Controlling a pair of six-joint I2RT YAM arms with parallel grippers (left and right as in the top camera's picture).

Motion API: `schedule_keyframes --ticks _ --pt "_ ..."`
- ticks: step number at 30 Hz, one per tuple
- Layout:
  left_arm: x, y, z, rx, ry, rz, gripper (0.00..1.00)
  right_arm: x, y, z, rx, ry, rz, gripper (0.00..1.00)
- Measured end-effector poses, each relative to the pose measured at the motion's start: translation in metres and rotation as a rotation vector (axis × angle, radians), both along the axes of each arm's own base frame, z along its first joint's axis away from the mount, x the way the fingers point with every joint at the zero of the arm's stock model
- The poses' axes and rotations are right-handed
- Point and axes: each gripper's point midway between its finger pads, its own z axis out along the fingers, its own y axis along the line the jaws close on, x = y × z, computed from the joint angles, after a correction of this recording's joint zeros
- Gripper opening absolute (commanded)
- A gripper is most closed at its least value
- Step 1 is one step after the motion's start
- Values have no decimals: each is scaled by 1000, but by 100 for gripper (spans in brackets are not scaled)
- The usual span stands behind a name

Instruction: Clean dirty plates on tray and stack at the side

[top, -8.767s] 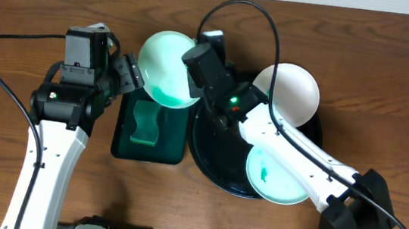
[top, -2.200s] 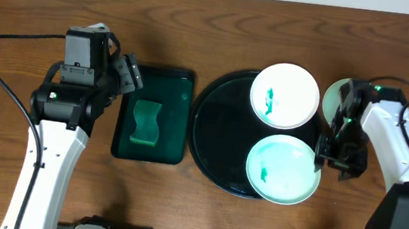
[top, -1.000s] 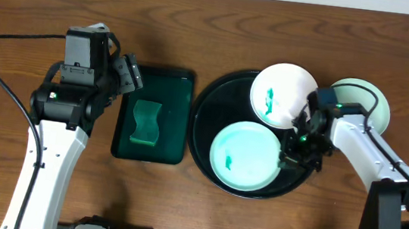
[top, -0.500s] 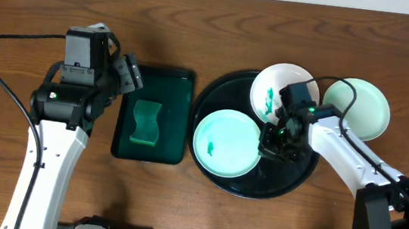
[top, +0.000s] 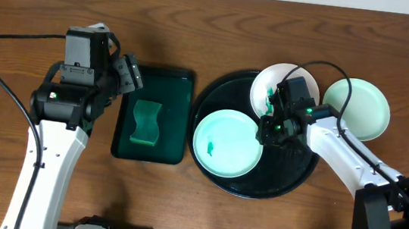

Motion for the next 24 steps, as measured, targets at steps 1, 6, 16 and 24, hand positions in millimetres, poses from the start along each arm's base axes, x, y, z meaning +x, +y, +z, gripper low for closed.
schedule_keyframes --ticks 1,6,16,24 --pt "0 0 0 0 0 0 81 0 -1 0 -9 -5 10 28" --pt "0 0 0 0 0 0 81 2 -5 -1 -41 -30 54 24" --pt "0 0 0 0 0 0 81 -3 -7 -14 -63 -61 133 21" --pt "0 0 0 0 0 0 81 -8 -2 -21 -61 -78 170 1"
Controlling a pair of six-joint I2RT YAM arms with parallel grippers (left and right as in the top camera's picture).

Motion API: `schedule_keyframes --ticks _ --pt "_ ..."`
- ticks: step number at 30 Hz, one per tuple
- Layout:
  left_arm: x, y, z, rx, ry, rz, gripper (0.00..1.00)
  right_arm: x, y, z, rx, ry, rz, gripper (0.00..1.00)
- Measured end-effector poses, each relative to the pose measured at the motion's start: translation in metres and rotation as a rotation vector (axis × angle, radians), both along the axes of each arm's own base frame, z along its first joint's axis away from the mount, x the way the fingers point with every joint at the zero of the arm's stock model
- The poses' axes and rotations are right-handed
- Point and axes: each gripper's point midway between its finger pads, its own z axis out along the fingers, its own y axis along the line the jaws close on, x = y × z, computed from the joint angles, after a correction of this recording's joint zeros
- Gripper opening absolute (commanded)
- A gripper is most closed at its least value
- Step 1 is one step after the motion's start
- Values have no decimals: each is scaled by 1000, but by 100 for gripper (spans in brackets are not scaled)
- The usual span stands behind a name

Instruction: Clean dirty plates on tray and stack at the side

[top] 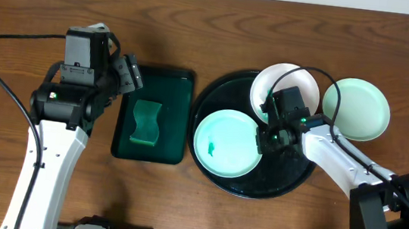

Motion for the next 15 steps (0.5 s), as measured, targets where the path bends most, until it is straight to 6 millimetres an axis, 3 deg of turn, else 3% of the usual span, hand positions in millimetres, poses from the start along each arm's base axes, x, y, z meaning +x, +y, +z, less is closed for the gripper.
schedule_keyframes --ticks 15 --pt "0 0 0 0 0 0 81 7 -6 0 -30 -25 -37 1"
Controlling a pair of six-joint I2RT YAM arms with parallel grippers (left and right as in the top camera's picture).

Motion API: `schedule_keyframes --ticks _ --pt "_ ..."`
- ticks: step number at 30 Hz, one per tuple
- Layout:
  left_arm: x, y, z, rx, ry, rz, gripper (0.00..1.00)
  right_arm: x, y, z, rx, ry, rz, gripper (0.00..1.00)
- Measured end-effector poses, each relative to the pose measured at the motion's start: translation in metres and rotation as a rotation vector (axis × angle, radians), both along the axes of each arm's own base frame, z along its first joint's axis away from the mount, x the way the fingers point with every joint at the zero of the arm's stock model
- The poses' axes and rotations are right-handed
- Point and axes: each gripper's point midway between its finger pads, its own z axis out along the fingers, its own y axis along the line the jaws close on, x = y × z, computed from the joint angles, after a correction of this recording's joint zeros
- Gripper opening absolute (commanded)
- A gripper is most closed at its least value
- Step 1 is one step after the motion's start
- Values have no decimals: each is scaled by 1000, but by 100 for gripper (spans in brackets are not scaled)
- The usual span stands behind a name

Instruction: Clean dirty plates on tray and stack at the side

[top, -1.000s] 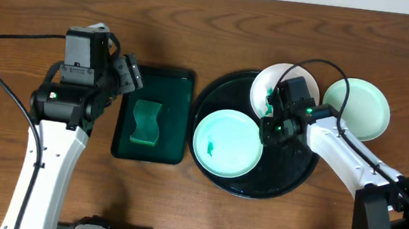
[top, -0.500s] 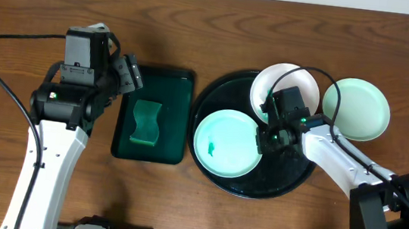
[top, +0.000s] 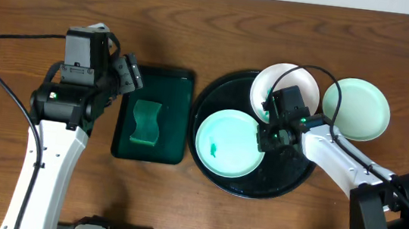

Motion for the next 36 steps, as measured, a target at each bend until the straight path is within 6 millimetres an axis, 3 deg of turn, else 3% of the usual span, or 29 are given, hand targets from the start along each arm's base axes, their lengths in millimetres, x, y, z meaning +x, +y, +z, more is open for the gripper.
schedule_keyframes --ticks 28,36 --pt "0 0 0 0 1 0 81 -2 -3 -1 -16 9 -3 1" --pt "-10 -10 -8 -47 54 -40 81 -2 -4 -1 -19 9 -4 1"
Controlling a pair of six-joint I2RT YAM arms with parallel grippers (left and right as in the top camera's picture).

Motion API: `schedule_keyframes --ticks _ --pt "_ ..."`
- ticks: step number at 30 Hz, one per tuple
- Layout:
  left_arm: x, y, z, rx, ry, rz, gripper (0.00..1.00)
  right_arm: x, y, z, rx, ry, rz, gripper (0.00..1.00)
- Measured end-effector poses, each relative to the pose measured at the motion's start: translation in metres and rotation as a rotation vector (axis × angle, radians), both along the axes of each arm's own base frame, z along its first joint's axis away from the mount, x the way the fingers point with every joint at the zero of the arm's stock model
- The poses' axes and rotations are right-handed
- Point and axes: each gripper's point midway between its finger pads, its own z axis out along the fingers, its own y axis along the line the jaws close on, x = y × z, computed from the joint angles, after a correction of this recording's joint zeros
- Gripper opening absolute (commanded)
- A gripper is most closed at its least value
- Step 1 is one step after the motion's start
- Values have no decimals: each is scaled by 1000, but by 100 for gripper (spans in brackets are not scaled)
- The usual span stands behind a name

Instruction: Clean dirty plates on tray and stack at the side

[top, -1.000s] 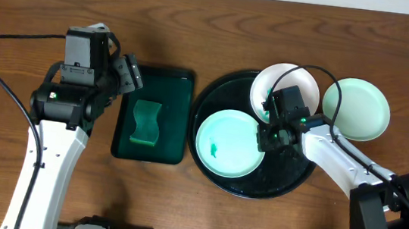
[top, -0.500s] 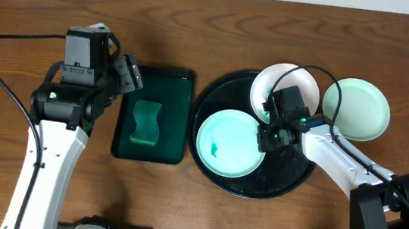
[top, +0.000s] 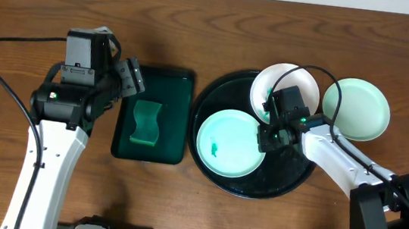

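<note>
A black round tray [top: 289,177] holds a light green plate [top: 237,133] with a green smear [top: 215,148] on it. A white plate [top: 292,79] with green marks leans on the tray's far rim. A clean mint plate [top: 357,108] lies on the table to the right. My right gripper [top: 265,138] sits at the right rim of the light green plate and appears shut on that rim; its fingers are mostly hidden under the wrist. My left gripper [top: 131,78] hovers open at the far left corner of the dark green sponge tray [top: 177,89].
A green sponge [top: 145,121] lies in the dark green tray, left of the black tray. Cables trail from both arms over the table. The right arm's base stands at the front right corner.
The light green plate has shifted a little to the right on the black tray, with my right gripper still at its rim. The left arm has barely moved.
My right gripper was first between the white plate and the light green plate, above the tray. Then it was lower, at the right rim of the light green plate. Since then the plate has crept slightly rightward with the gripper on it. The left arm stayed by the sponge tray.
</note>
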Motion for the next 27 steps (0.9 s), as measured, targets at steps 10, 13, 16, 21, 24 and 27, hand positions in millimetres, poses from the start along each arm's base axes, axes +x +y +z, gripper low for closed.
schedule_keyframes --ticks 10,13,16,21,24,27 --pt "-40 -11 -26 -54 194 -40 80 0 -1 0 -5 -1 -1 1" --pt "-46 -11 -38 -53 229 -39 80 0 -1 0 -6 -2 -1 1" --pt "-53 -10 -50 -52 265 -38 80 0 -1 0 -6 -2 -1 1" --pt "-63 -13 -59 -69 311 -47 79 0 -1 0 -7 -2 -1 1" --pt "-63 -14 -59 -73 312 -49 77 0 -1 0 -8 -3 -1 1" --pt "-62 -14 -61 -75 311 -46 72 0 -1 0 -8 -3 -1 1"
